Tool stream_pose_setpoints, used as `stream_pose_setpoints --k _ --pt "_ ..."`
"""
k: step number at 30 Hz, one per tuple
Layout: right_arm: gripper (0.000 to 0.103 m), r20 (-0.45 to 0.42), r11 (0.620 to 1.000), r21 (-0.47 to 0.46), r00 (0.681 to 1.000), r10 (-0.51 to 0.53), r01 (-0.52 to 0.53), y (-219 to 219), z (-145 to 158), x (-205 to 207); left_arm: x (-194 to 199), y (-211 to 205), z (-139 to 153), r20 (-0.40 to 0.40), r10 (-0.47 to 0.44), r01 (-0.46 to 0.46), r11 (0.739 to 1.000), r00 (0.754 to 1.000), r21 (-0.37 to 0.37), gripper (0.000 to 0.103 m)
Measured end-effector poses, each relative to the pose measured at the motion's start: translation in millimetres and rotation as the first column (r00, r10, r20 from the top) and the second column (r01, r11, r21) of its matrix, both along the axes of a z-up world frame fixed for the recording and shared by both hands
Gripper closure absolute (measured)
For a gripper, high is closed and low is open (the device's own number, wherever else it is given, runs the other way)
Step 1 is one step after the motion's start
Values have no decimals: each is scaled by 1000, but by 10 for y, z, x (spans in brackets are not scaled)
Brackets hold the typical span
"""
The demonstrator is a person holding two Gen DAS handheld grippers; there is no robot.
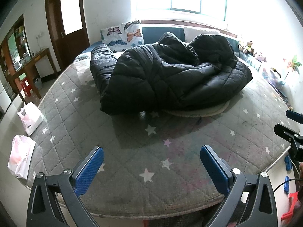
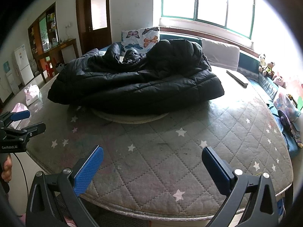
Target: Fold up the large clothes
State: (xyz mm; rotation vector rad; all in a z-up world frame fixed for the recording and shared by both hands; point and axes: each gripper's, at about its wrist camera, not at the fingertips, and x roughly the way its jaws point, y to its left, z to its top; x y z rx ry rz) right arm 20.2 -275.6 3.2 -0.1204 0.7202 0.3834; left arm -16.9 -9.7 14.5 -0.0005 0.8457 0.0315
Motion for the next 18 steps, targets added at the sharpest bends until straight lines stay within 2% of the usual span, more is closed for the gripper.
stream_pose_setpoints --k 18 --pt "0 -17 1000 13 1000 20 -20 43 -78 100 164 -58 -4 -16 -13 13 1000 1000 21 0"
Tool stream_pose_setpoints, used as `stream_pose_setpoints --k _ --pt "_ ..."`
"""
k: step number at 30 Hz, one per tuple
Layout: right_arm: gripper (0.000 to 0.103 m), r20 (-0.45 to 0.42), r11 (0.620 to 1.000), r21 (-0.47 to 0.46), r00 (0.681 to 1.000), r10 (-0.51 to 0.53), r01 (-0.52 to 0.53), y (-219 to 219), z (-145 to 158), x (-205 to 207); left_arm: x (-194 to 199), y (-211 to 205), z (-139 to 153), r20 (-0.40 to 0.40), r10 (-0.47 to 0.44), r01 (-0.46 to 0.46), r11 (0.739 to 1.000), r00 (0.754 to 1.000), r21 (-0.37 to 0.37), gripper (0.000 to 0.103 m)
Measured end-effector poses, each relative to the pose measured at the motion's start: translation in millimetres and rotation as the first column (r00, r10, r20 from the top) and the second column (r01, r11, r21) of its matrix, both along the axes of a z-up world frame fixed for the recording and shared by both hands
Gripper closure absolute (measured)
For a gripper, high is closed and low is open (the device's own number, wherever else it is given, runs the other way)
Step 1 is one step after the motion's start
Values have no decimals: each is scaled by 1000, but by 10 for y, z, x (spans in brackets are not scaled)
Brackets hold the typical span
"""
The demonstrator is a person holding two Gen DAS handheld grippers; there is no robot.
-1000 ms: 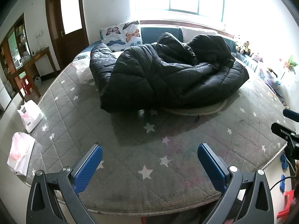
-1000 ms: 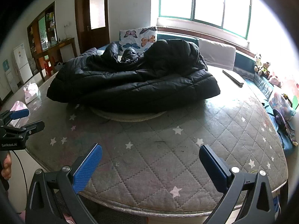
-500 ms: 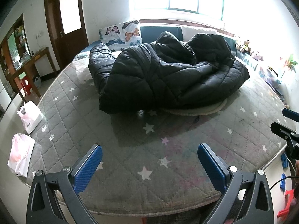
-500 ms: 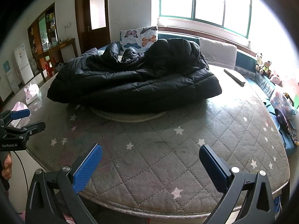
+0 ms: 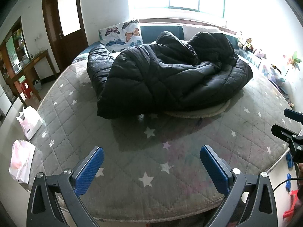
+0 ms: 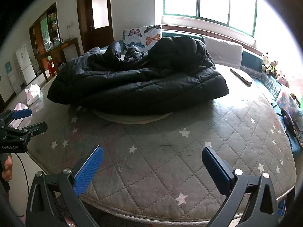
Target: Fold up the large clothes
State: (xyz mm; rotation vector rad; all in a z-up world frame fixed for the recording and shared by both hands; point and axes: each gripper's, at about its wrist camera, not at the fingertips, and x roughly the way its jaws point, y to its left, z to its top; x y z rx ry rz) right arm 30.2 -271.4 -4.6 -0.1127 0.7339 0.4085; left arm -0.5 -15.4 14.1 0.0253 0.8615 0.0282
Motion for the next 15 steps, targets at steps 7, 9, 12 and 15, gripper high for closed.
stream_pose_setpoints --k 7,9,12,15 --pt "0 -12 1000 -2 1000 15 -15 26 -43 57 115 -11 -7 -9 -13 13 1000 1000 4 0" --pt "0 -12 1000 -6 1000 22 -22 38 -48 79 154 -15 -20 -17 -18 18 1000 1000 6 0" --pt "0 -19 1000 -3 999 26 -26 36 -62 122 214 -24 -34 -26 -26 27 1000 999 10 0" --pt "0 -33 1000 5 999 29 -29 29 -80 196 316 -5 -16 -31 -44 45 999 999 7 0"
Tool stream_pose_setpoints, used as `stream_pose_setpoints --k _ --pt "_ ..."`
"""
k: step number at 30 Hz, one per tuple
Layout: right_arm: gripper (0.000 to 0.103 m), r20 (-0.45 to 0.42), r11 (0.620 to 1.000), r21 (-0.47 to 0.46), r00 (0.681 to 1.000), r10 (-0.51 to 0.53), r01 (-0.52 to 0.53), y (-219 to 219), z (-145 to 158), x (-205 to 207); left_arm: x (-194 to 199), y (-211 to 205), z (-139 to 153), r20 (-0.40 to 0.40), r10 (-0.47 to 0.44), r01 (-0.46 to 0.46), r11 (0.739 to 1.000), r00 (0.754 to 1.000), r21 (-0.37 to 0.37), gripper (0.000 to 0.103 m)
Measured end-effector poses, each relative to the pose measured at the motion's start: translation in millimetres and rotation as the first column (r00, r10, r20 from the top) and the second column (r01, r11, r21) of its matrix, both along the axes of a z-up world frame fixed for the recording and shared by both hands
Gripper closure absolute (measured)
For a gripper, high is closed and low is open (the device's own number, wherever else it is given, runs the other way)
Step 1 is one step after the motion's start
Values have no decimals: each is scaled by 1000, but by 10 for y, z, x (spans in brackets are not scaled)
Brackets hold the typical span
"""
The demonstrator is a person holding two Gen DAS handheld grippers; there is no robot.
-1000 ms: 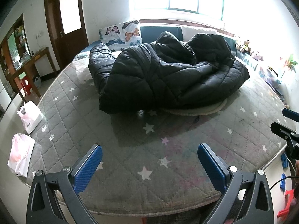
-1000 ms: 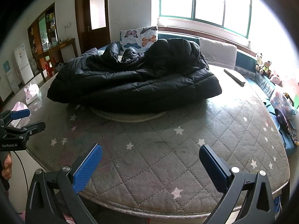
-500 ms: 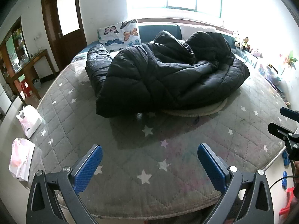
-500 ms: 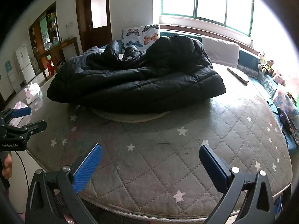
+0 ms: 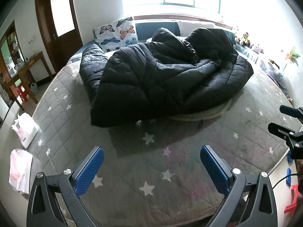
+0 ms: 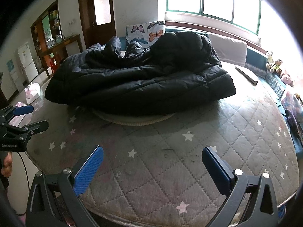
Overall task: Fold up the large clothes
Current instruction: 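Grasp the black jacket with the left gripper and lift it up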
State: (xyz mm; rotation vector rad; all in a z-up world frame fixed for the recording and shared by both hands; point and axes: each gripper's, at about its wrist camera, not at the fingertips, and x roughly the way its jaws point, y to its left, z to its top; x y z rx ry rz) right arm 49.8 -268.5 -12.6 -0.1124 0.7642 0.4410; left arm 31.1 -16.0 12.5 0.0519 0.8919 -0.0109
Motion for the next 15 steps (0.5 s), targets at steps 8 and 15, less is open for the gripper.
stream_pose_setpoints --k 8,15 --pt "0 -10 998 -6 998 56 -56 -23 155 312 357 123 276 32 -41 41 999 999 21 0" --pt "0 -3 995 16 995 97 -97 -28 542 847 751 345 607 54 -75 76 997 996 -14 0"
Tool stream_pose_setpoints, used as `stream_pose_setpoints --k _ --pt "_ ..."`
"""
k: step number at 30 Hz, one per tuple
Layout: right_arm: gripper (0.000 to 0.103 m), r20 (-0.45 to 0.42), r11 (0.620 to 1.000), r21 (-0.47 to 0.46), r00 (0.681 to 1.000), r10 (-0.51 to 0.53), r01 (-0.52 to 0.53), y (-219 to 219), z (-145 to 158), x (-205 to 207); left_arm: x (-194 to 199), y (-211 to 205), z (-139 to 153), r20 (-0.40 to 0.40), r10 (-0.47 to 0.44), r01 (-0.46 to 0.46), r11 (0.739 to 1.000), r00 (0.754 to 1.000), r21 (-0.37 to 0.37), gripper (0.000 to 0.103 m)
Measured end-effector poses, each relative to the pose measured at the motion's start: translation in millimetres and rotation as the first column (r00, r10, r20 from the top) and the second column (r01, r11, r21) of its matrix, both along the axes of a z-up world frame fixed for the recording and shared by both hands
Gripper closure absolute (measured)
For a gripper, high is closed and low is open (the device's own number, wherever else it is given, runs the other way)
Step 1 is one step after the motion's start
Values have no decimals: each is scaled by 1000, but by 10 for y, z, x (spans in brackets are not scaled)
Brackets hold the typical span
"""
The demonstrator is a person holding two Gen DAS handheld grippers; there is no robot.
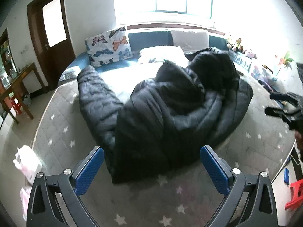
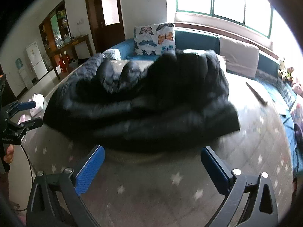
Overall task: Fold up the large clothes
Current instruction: 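Grasp the black jacket with the left gripper and lift it up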
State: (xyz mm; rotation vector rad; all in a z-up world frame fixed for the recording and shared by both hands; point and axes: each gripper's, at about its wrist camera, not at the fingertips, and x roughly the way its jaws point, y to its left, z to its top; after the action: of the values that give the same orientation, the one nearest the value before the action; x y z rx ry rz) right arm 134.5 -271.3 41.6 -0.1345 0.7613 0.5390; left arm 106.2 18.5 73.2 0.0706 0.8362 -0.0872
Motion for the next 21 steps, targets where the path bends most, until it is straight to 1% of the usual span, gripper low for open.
stream_pose_setpoints --k 5,8,10,12,15,16,18,21 --pt "0 57 997 -42 996 62 -60 154 302 430 284 16 164 7 -64 64 998 998 -1 0" --pt "0 95 991 -92 990 102 -94 307 426 716 519 -2 173 -7 -87 87 996 996 17 0" --pt "0 94 986 -117 987 132 -120 434 473 922 682 -8 150 -18 -113 113 993 993 28 0" --pt "0 91 981 -138 984 151 -138 524 473 1086 814 -9 114 -40 -133 133 991 990 18 0" --pt "0 81 968 -210 985 155 -136 679 383 1390 1053 28 26 -83 -174 174 985 981 -12 0" --pt "3 73 962 -238 985 154 -133 748 324 1526 1108 28 2 -90 -184 184 983 979 -13 0" --pt "7 21 955 -248 984 176 -165 820 251 1720 1210 33 -69 -107 -225 224 974 969 -18 0" --pt "8 -2 929 -318 980 197 -188 948 78 1974 1306 3 -155 -116 -275 277 961 954 -4 0"
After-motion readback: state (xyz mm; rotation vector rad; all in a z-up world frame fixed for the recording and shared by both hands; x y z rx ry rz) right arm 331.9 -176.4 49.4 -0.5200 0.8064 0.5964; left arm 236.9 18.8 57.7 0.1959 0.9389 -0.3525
